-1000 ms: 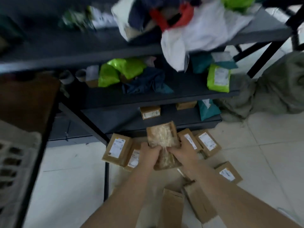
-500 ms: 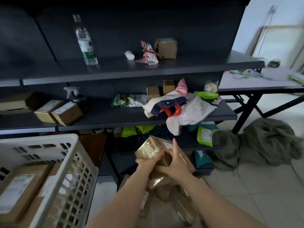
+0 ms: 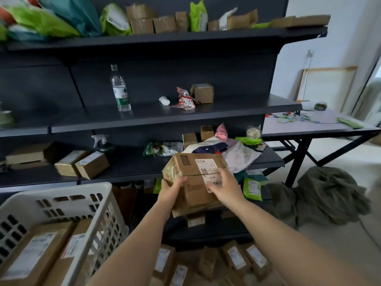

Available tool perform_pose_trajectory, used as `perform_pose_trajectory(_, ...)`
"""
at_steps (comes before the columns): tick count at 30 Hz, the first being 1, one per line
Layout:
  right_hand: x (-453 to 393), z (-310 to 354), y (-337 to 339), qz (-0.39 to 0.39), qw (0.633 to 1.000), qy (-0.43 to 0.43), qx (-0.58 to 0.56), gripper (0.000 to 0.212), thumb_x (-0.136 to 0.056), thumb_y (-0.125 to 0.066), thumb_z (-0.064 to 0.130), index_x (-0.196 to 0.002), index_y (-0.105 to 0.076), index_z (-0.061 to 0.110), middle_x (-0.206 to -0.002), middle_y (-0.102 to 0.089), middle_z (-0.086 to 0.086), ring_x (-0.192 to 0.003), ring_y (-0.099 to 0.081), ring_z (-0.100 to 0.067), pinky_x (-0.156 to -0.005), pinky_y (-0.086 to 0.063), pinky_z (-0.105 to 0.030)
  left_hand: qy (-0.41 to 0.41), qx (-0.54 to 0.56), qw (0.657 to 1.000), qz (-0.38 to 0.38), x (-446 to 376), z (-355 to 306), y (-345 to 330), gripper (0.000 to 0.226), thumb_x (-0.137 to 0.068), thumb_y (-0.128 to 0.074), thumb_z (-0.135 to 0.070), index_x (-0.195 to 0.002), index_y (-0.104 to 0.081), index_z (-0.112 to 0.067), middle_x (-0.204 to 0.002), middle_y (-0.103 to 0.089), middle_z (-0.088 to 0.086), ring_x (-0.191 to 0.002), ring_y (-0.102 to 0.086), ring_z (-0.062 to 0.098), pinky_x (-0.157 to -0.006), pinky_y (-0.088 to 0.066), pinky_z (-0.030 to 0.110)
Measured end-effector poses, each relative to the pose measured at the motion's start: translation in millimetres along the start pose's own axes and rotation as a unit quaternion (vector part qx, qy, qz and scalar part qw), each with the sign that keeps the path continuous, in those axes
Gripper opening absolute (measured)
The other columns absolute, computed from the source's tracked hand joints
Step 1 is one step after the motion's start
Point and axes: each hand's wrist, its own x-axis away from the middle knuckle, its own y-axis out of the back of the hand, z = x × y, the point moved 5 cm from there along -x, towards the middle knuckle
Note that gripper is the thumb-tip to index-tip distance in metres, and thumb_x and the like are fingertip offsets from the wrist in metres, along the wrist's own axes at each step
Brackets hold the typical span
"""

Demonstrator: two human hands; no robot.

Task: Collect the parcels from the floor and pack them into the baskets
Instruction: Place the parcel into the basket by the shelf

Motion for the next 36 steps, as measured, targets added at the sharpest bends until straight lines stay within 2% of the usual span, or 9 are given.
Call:
perform_pose_trajectory(3,-11,-2,25,-0.034,0.997,-0.064,-0.025,0.078,-0.067,-0.072,0.055,-0.130,-0.042,0.020,-0.130,-0.052,-0.003,-0.122,-0.048,-0.026,-0.100,-0.041,-0.049,-0.039,-0.005,0.999,0.023,5,-19,7,0.078,-0.081,-0.059,-0.049,-0.146,-0.021,-0.028,-0.131,-0.052,0.006,-0.110,-0.053,0.025,-0.094,-0.043,0.041)
perform_pose_trajectory(7,-15,1,29,-0.017,0.985,-0.100,-0.137,0.081,-0.065,-0.081,0.044,-0.127,-0.040,0.014,-0.125,-0.057,-0.003,-0.110,-0.054,-0.021,-0.084,-0.044,-0.031,-0.074,-0.006,0.997,0.027,13,-33,14,0.079,-0.085,-0.056,-0.046,-0.149,-0.011,-0.031,-0.126,-0.054,0.002,-0.106,-0.054,0.022,-0.095,-0.041,0.039)
perform_pose_trajectory(10,-14,11,27,-0.028,0.982,-0.069,-0.175,0.074,-0.065,-0.083,0.035,-0.124,-0.043,0.016,-0.120,-0.057,0.001,-0.104,-0.052,-0.015,-0.084,-0.042,-0.029,-0.096,-0.001,0.995,0.033,18,-41,18,0.062,-0.089,-0.051,-0.045,-0.145,-0.025,-0.039,-0.120,-0.061,0.002,-0.106,-0.058,0.021,-0.093,-0.044,0.039)
perform_pose_trajectory(13,-14,22,24,-0.042,0.982,-0.036,-0.181,0.069,-0.067,-0.082,0.023,-0.125,-0.044,0.018,-0.118,-0.058,0.002,-0.105,-0.052,-0.015,-0.086,-0.042,-0.030,-0.108,0.014,0.994,-0.008,20,-48,29,0.055,-0.092,-0.049,-0.041,-0.143,-0.029,-0.037,-0.108,-0.060,-0.008,-0.100,-0.057,0.016,-0.088,-0.044,0.034)
perform_pose_trajectory(19,-20,50,10,-0.051,0.986,0.001,-0.158,0.061,-0.075,-0.074,0.019,-0.129,-0.046,0.019,-0.120,-0.059,0.000,-0.109,-0.056,-0.020,-0.083,-0.045,-0.030,-0.206,-0.097,0.964,-0.140,28,-67,70,0.041,-0.095,-0.048,-0.031,-0.134,-0.051,-0.019,-0.128,-0.060,-0.001,-0.107,-0.058,0.014,-0.083,-0.047,0.025)
perform_pose_trajectory(26,-22,83,-19,0.009,0.980,0.060,-0.187,0.046,-0.087,-0.059,0.008,-0.131,-0.050,0.020,-0.126,-0.059,-0.002,-0.107,-0.053,-0.014,-0.086,-0.045,-0.029,-0.220,-0.077,0.948,-0.219,37,-70,128,0.033,-0.093,-0.055,-0.023,-0.125,-0.059,-0.018,-0.101,-0.065,-0.008,-0.075,-0.053,-0.005,-0.059,-0.041,0.009)
perform_pose_trajectory(30,-15,102,-32,0.028,0.974,0.079,-0.209,0.046,-0.091,-0.052,0.006,-0.135,-0.047,0.018,-0.133,-0.054,-0.005,-0.120,-0.049,-0.020,-0.092,-0.042,-0.030,-0.204,-0.024,0.949,-0.238,52,-65,151,0.035,-0.093,-0.055,-0.023,-0.128,-0.057,-0.019,-0.110,-0.067,-0.004,-0.096,-0.061,0.012,-0.084,-0.053,0.030)
perform_pose_trajectory(34,-7,120,-43,0.054,0.971,0.108,-0.204,0.043,-0.096,-0.046,0.010,-0.137,-0.045,0.020,-0.140,-0.049,-0.004,-0.129,-0.043,-0.023,-0.102,-0.038,-0.036,-0.212,-0.019,0.936,-0.282,82,-62,172,0.036,-0.092,-0.055,-0.024,-0.128,-0.056,-0.020,-0.096,-0.065,-0.011,-0.082,-0.056,-0.001,-0.065,-0.047,0.016)
perform_pose_trajectory(36,-2,131,-50,0.077,0.968,0.126,-0.201,0.041,-0.097,-0.043,0.011,-0.138,-0.044,0.019,-0.141,-0.047,-0.005,-0.130,-0.042,-0.023,-0.106,-0.038,-0.039,-0.214,-0.013,0.927,-0.309,101,-60,181,0.035,-0.092,-0.055,-0.023,-0.127,-0.057,-0.019,-0.087,-0.063,-0.015,-0.083,-0.058,0.002,-0.070,-0.050,0.021)
